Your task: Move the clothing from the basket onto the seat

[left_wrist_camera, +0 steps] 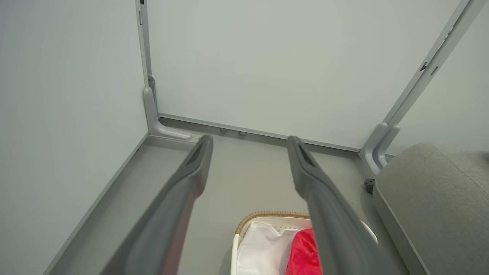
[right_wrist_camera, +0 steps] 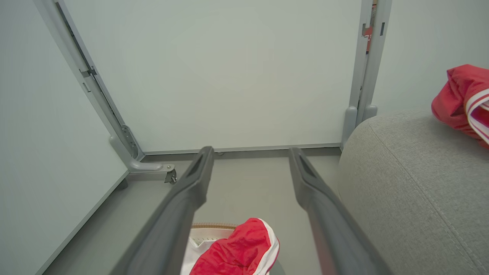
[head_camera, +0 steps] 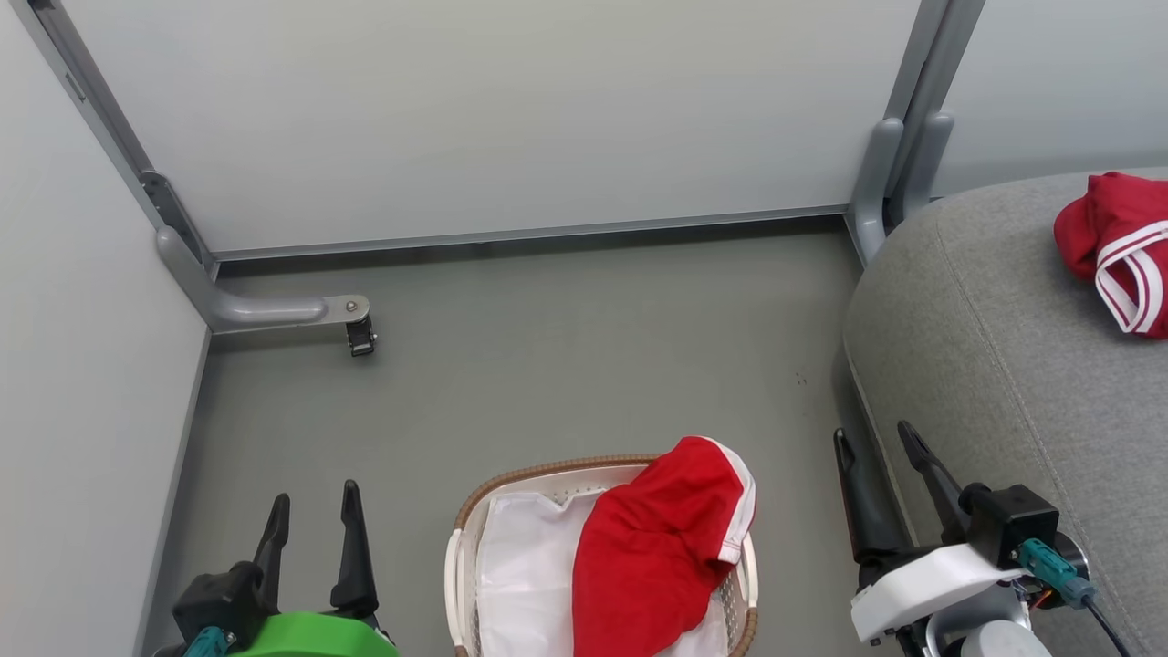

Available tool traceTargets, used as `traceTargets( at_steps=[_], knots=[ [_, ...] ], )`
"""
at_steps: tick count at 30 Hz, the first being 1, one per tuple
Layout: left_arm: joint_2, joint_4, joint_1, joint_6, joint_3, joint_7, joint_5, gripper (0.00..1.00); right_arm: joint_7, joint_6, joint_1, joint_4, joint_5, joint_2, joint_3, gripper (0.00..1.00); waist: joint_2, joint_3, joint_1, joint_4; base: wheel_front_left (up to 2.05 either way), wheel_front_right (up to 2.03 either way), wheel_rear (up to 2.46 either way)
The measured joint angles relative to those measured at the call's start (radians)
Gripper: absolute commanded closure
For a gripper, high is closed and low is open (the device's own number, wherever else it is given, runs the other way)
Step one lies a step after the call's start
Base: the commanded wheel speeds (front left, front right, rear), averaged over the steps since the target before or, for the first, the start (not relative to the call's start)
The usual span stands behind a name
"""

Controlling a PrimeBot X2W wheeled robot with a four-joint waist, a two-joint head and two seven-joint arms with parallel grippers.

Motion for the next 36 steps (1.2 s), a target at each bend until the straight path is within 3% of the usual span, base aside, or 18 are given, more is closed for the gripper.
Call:
traceTargets(
  at_steps=[21,36],
  knots=[
    [-0.03,0.042,-0.002,-0.038,0.021,0.0,0.039,0.0,0.0,0.0,-0.001,0.01,-0.002,0.0,0.035,0.0,0.0,-0.016,0.0,-0.006,0.0,0.0,0.0],
    [-0.039,0.056,-0.003,-0.058,0.008,0.0,0.059,0.0,0.0,0.0,-0.003,0.012,-0.019,0.0,0.003,0.0,0.0,-0.002,0.0,-0.001,0.0,0.0,0.0]
  ],
)
